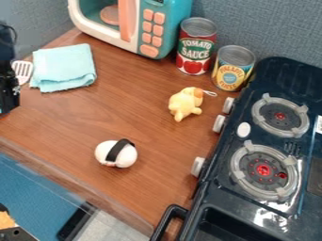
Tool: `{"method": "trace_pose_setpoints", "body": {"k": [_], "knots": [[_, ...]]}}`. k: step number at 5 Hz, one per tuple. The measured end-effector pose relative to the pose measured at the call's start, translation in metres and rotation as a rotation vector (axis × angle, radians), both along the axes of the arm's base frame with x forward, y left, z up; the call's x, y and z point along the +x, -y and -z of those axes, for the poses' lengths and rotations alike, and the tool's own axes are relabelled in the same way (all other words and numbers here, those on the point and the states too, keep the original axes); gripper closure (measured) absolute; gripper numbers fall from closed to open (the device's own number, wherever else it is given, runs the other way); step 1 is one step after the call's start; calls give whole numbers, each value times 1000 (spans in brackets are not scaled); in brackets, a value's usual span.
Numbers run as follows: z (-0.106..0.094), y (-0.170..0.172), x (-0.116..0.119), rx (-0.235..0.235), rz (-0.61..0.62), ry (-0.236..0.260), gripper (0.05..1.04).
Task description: Move the green spoon to the centre of the table
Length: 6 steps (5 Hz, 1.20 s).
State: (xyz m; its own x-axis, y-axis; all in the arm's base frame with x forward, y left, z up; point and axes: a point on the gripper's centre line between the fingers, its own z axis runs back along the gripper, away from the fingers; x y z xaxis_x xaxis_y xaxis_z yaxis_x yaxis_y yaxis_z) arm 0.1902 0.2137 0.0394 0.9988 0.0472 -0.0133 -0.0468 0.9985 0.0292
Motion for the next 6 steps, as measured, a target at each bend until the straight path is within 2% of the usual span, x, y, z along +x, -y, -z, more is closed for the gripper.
{"method": "trace_pose_setpoints", "body": {"k": [1, 2, 3, 4, 5, 6], "knots": [[3, -14, -2, 11, -76, 8, 82], [14, -17, -1, 33, -114, -8, 82], [28, -19, 4, 7, -156, -8, 82], [34, -21, 8, 2, -222, 29, 82], [35, -23, 12, -2, -297, 59, 124], [36, -22, 12, 56, -320, 55, 407]]}}
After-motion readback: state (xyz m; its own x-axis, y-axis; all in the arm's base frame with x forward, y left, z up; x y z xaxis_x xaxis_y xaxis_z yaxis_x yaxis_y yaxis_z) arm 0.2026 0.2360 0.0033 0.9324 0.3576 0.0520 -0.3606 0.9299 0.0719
